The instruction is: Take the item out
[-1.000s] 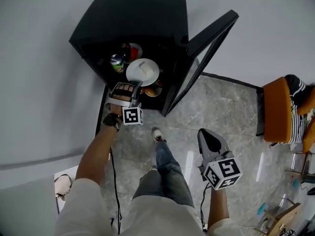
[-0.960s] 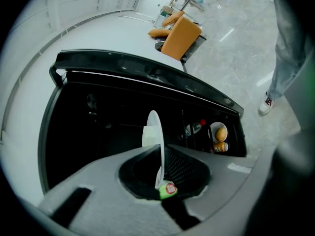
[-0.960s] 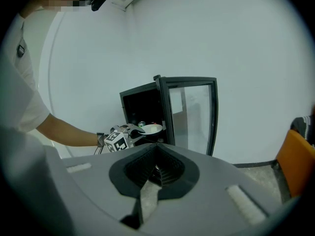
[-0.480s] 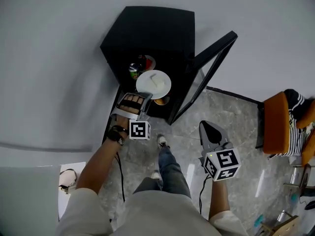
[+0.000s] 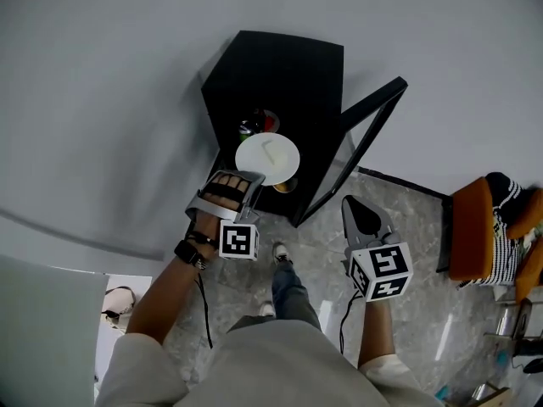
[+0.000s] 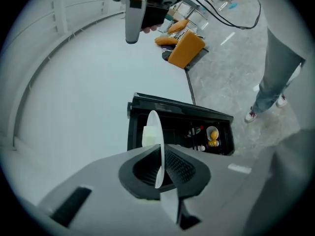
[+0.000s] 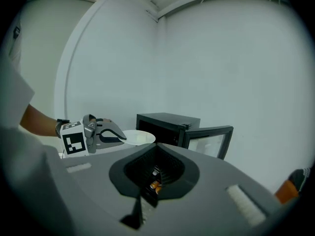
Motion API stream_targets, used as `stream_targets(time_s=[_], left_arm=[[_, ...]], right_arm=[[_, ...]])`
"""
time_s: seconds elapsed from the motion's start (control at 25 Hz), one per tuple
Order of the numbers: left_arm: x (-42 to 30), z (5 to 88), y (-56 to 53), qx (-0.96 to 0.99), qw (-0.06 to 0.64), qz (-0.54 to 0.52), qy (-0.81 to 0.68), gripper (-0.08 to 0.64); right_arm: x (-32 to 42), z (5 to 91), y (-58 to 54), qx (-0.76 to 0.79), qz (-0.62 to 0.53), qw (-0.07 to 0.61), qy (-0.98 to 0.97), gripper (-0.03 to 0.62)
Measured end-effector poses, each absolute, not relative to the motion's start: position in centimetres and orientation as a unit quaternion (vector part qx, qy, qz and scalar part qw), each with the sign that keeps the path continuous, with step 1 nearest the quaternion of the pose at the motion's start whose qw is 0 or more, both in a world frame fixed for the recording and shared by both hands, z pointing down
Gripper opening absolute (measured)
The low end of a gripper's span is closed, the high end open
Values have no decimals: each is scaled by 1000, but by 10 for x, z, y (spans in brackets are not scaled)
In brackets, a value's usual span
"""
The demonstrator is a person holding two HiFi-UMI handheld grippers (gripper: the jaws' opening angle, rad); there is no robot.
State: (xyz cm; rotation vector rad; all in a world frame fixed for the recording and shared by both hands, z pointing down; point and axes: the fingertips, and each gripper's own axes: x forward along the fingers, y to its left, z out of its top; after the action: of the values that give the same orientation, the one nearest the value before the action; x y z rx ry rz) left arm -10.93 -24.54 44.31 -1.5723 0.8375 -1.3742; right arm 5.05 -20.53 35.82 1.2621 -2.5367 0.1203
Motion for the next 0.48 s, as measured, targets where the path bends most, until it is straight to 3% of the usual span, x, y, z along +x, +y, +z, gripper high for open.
stream_targets(time_s=[0.48], left_arm=[[-106, 380, -166, -633, 416, -548, 355, 11]], right_arm=[[45, 322, -158, 424, 25, 145, -894, 8]])
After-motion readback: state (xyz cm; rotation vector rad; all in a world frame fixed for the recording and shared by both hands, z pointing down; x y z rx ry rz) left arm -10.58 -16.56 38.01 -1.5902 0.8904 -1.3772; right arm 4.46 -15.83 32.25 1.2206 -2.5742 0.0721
